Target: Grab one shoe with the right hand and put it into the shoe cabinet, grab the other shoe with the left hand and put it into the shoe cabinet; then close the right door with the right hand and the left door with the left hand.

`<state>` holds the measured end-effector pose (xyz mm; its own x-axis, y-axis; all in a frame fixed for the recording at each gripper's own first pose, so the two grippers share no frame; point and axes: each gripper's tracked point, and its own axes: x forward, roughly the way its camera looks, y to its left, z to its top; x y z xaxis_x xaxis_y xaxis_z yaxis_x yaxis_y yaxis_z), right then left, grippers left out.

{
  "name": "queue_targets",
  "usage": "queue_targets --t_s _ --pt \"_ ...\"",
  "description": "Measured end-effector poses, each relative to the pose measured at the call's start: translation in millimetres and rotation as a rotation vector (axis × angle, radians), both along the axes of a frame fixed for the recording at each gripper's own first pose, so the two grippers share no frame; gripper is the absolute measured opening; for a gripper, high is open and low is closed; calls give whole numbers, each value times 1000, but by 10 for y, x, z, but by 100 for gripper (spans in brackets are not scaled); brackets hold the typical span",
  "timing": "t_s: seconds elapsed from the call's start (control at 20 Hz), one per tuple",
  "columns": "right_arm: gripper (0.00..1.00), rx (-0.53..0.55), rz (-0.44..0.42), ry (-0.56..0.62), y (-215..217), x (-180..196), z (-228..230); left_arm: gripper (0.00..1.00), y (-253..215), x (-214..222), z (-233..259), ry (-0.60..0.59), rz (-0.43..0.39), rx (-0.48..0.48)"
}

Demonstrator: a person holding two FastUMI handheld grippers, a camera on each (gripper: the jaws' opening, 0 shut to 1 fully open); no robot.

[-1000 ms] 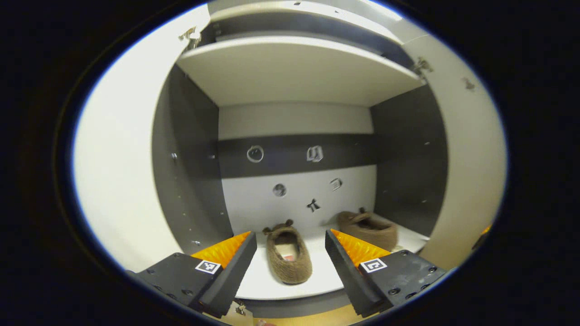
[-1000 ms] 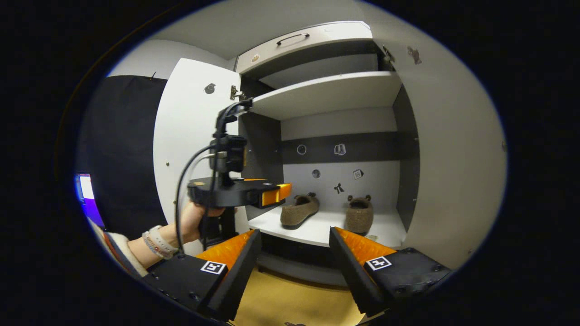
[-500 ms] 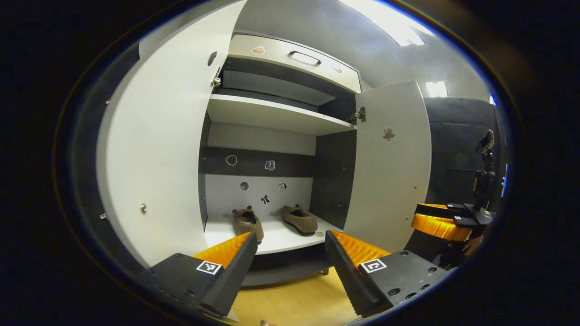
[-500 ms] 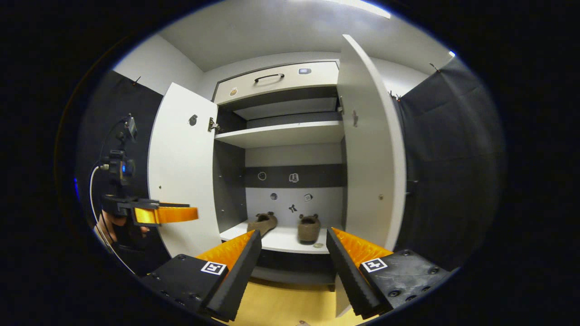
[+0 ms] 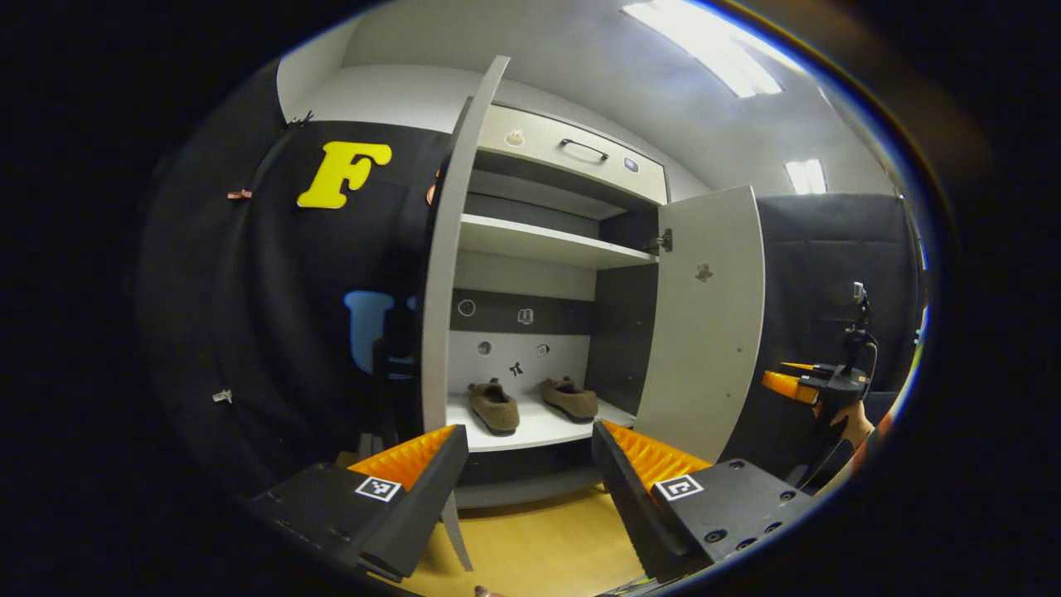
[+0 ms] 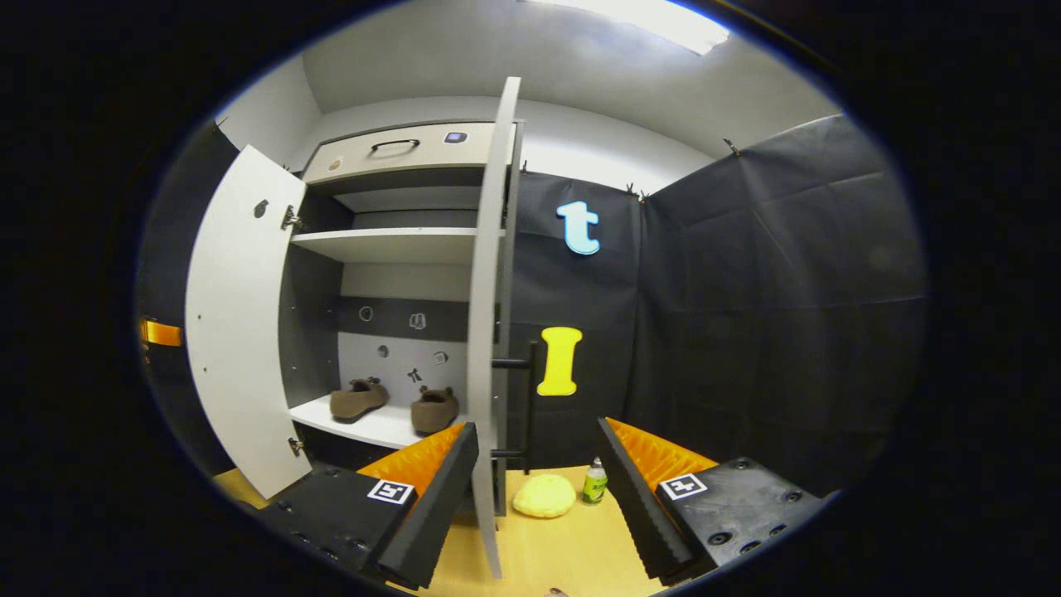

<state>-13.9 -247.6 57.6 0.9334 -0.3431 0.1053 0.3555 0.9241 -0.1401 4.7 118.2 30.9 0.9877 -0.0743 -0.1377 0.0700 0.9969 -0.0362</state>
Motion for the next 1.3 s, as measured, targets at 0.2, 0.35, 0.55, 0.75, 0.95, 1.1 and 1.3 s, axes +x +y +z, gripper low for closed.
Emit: queue_targets --t_s 0.2,0.35,0.55,0.75,0.95,1.1,1.3 --pt "96 -2 55 -3 -81 242 44 95 285 -165 132 -44 97 -24" --pt "95 -23 90 21 -101 392 12 95 429 -309 148 -52 165 -34" --pt "91 86 206 31 89 483 -77 95 628 -338 132 -46 234 -17" --pt "93 82 327 51 486 659 -151 95 690 -317 88 -37 251 -23" --pt "93 119 433 65 911 931 -239 95 748 -377 17 -16 273 -6" --pt "93 165 482 69 1202 1209 -311 95 857 -478 -13 -4 301 -10" --pt "95 218 499 65 1548 1662 -416 95 1060 -554 -41 6 349 -15"
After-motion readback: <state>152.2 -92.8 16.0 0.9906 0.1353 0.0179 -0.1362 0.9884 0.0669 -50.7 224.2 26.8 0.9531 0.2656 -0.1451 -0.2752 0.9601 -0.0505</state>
